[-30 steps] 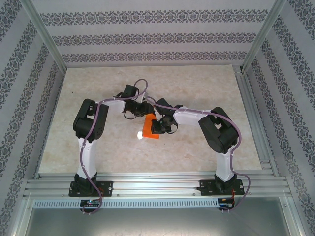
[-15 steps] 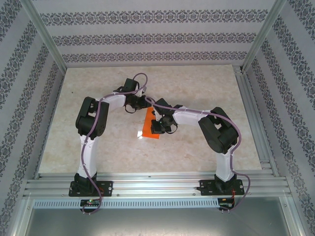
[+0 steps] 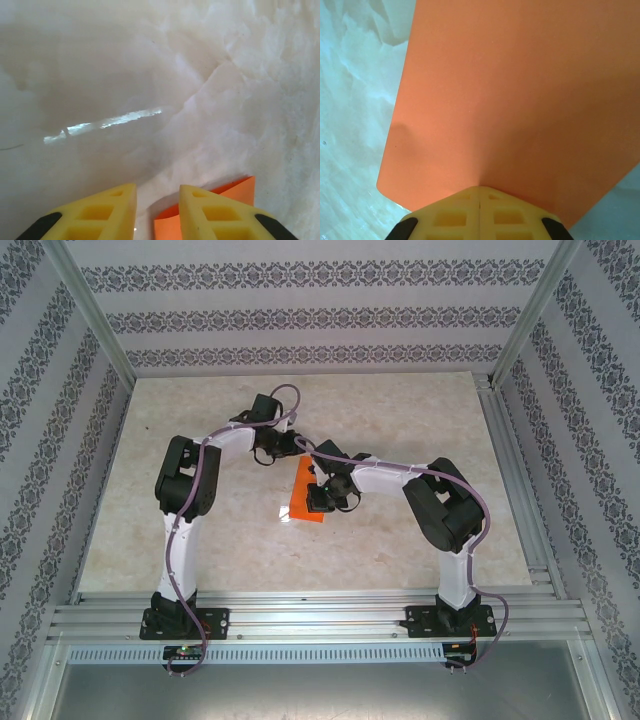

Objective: Fold a paper plane with a square sheet of paper (fold left side to right side)
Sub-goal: First fold the square sheet of paper in half at the center of the table.

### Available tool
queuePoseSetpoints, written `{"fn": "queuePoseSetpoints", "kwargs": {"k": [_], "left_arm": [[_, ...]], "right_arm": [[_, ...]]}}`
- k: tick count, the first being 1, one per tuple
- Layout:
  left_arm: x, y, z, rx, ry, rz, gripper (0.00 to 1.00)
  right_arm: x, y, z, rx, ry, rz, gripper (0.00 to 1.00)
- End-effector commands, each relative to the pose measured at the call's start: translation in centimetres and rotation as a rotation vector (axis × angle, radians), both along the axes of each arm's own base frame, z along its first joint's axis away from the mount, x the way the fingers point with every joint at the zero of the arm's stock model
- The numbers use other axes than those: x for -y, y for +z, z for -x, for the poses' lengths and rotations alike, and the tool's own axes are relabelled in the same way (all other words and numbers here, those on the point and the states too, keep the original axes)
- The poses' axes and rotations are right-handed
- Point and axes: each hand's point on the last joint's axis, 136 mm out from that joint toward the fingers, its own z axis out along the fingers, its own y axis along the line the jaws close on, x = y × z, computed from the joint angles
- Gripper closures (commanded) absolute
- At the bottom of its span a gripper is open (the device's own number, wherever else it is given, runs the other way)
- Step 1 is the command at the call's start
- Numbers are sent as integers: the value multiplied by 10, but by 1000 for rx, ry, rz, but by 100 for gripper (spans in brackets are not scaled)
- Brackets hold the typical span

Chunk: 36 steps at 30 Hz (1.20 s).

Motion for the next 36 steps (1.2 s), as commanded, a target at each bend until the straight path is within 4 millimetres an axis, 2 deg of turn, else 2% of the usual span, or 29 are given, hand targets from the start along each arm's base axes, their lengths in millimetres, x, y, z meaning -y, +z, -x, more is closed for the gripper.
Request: {"fn": "queuePoseSetpoints", "kwargs": {"k": [1, 3, 5, 11, 17, 20, 29, 36], "left_arm": [[-11, 62, -11, 142, 1, 30, 71], [-9, 68, 0, 140, -13, 59, 71], [-6, 65, 17, 122, -29, 76, 73], [11, 32, 62, 40, -80, 83, 76], [28, 14, 77, -3, -114, 91, 77], [33, 9, 79, -14, -122, 83, 77], [28, -16, 64, -18, -86, 8, 79], [29, -20, 44, 9, -80, -17, 79]], "right_arm": [[52, -54, 38, -132, 2, 263, 95], [52, -54, 38, -134, 0, 264, 95], [52, -54, 38, -133, 0, 262, 95], [53, -55, 39, -132, -1, 267, 95], [51, -55, 39, -129, 2, 267, 95], [51, -56, 39, -130, 2, 269, 95], [52, -56, 39, -129, 1, 273, 95], [53, -56, 40, -132, 4, 278, 95]]}}
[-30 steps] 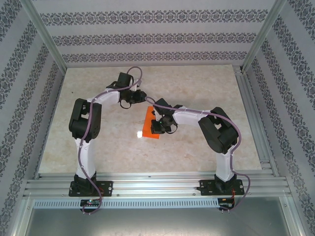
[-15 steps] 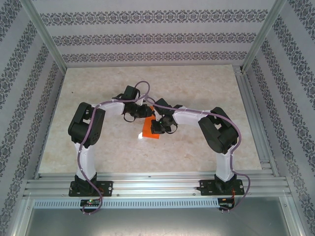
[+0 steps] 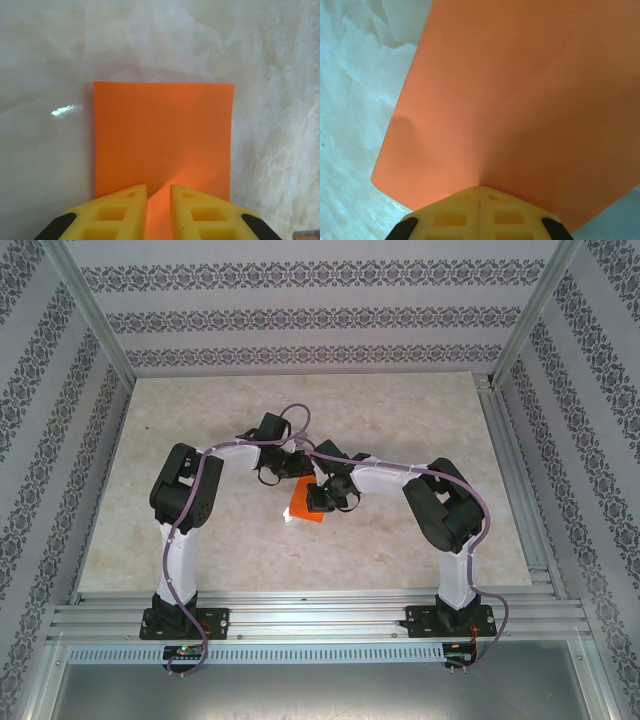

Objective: Fold a paper plane with a square sheet of paper (fold left side to right side)
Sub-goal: First fold the square sheet of paper in half at the center of the table.

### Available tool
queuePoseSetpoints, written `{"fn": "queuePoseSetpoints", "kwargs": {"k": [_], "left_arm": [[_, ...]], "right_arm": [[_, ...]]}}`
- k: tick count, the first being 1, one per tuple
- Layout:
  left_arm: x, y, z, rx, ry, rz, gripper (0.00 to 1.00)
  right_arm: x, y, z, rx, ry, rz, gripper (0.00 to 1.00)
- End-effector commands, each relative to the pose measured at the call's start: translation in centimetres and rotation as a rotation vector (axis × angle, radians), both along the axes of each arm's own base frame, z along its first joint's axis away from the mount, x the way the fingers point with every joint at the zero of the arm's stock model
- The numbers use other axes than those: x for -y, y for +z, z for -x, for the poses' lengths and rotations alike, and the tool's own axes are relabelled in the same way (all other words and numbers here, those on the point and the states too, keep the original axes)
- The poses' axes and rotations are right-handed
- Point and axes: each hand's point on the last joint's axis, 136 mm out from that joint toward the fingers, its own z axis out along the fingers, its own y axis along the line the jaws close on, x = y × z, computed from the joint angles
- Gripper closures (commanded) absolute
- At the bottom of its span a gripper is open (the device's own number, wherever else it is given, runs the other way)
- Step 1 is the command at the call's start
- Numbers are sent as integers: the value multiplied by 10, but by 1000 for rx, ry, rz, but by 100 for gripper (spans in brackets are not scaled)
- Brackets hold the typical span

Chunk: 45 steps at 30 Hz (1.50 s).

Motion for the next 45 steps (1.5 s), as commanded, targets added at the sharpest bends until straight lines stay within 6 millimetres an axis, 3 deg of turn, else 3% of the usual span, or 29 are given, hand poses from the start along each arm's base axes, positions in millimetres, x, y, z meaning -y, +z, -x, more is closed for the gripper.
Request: {"fn": "queuePoseSetpoints", "kwargs": {"k": [1, 9, 17, 22, 26, 32, 37, 39, 45], "left_arm": [[-6, -9, -27, 65, 35, -60, 79], [-10, -5, -53, 87, 60, -65, 79], [-8, -22, -68, 74, 64, -88, 79], [-21, -23, -83, 77, 102, -82, 79], [-31, 10, -103, 122, 122, -37, 75], [-58, 87, -127, 230, 149, -19, 72], [-79, 118, -103, 276, 166, -31, 72], [-86, 121, -83, 281, 174, -30, 72], [-101, 121, -13, 271, 208, -6, 72]], "right_arm": [[53, -56, 42, -145, 4, 269, 95], [56, -57, 43, -146, 6, 279, 95], [57, -56, 44, -147, 7, 281, 95], [56, -57, 44, -151, 7, 278, 95], [54, -55, 42, -147, 7, 269, 95], [45, -48, 36, -123, 8, 231, 95], [29, -19, 18, -49, 7, 162, 93], [23, -2, 11, -12, 12, 133, 86], [12, 56, -11, 89, 5, 41, 78]]}}
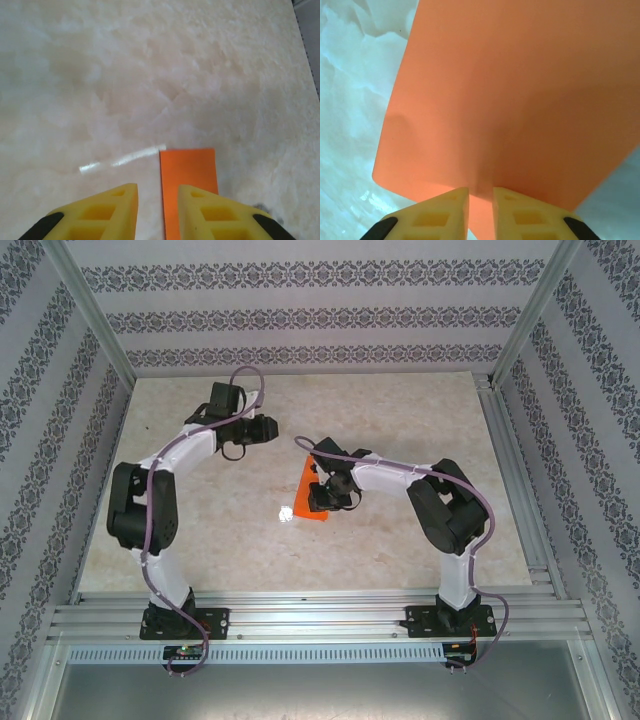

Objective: Fold a paper plane with a square sheet of paper (fold left side to right side)
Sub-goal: First fold the square sheet of paper in half at the center of the table, then hold the square sheet of paper at the center of the table.

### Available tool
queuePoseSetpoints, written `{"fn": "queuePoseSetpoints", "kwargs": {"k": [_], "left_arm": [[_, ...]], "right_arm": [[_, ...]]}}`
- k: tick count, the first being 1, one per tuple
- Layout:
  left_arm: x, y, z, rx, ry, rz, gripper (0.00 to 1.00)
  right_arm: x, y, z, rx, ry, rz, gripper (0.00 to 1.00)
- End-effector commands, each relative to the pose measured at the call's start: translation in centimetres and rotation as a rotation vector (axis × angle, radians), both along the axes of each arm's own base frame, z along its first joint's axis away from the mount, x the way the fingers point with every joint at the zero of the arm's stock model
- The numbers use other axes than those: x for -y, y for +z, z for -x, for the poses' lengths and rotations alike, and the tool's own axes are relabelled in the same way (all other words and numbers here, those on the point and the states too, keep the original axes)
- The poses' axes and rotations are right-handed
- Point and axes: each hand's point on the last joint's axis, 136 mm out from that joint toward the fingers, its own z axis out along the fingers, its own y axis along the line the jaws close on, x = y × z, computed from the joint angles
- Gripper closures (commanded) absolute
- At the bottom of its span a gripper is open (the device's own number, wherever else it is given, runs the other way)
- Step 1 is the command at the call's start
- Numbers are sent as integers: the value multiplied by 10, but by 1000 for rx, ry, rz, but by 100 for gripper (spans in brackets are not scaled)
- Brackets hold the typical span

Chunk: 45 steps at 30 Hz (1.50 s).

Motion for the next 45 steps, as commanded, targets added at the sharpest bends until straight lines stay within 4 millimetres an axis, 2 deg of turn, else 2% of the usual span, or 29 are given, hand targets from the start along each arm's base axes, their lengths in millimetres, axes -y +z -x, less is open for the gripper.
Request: {"fn": "queuePoseSetpoints", "kwargs": {"k": [1, 5, 9, 11, 18, 27, 33, 36, 45], "left_arm": [[-2, 5, 25, 28, 10, 24, 72], [8, -2, 62, -11, -26, 65, 72], [24, -12, 81, -37, -51, 68, 72], [32, -15, 83, -37, -55, 87, 72], [70, -33, 79, -79, -125, 103, 73], [93, -63, 75, -134, -172, 75, 74], [98, -81, 76, -163, -180, 47, 74], [99, -82, 78, -164, -179, 49, 75], [103, -86, 80, -167, -208, 45, 75]], "right_arm": [[-1, 49, -16, 90, -1, -48, 76], [5, 70, -40, 123, -30, -116, 77], [5, 72, -68, 125, -52, -167, 83], [4, 67, -81, 123, -65, -174, 85], [4, 27, -116, 57, -111, -194, 89], [4, 2, -129, 19, -119, -182, 90], [-2, 19, -137, 46, -130, -226, 90], [-10, 21, -141, 37, -136, -260, 90], [-19, -4, -147, -7, -142, -247, 90]]}}
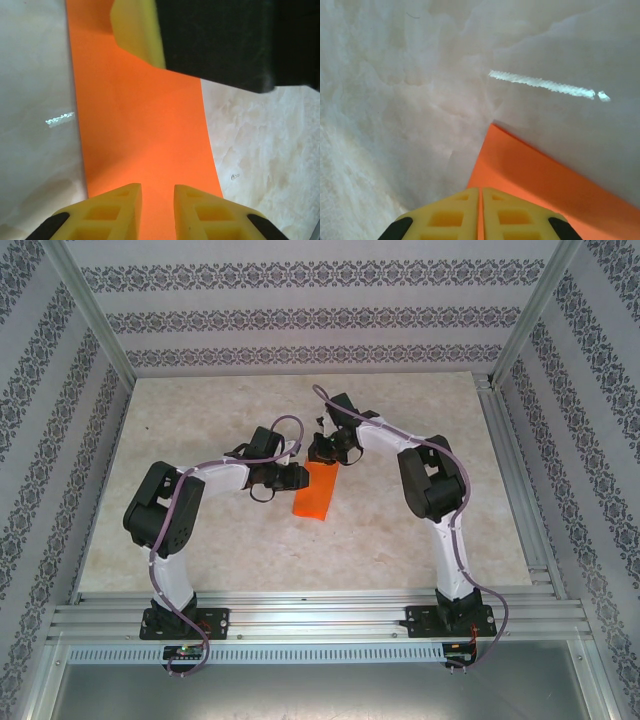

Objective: Fold a paper plane with a square sheet of paper (fold left side to right side)
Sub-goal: Hold the square sheet of paper at the center of the table, then first fold the square sheet of paper in half at the center of the table.

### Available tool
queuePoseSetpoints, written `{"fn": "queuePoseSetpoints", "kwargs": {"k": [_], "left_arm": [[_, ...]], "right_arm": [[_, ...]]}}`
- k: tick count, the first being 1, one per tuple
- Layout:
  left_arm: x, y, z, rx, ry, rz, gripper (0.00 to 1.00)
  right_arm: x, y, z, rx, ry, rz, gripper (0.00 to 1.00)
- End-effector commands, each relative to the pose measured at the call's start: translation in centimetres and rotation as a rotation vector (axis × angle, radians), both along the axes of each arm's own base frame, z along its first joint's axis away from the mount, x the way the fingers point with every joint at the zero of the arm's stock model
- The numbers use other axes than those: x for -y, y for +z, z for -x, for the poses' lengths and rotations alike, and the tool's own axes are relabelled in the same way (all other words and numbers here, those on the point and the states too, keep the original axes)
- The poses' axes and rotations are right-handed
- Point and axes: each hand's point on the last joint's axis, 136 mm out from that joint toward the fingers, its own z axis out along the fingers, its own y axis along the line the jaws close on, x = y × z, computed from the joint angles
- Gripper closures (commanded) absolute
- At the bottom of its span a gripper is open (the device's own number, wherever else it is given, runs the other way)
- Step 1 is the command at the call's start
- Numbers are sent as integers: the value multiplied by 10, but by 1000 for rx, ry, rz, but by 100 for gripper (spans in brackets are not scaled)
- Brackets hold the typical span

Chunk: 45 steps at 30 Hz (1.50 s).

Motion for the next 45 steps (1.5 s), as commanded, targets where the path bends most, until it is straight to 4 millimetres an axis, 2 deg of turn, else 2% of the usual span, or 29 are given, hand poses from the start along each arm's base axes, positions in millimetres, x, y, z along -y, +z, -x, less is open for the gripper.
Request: {"fn": "queuePoseSetpoints", "kwargs": {"k": [1, 10, 24, 36, 45], "left_arm": [[12, 3, -4, 35, -40, 13, 75], [7, -15, 8, 2, -49, -7, 75], [-7, -41, 41, -61, -61, -31, 75], [-17, -31, 88, -80, -133, -6, 75], [-36, -48, 119, -129, -98, -60, 75]], "right_arm": [[-6, -13, -1, -31, 0, 0, 90], [9, -39, 6, -72, -7, 104, 90], [17, -45, 9, -74, -4, 154, 90], [21, -47, 6, -74, -11, 179, 90], [19, -46, 5, -71, -11, 177, 90]]}}
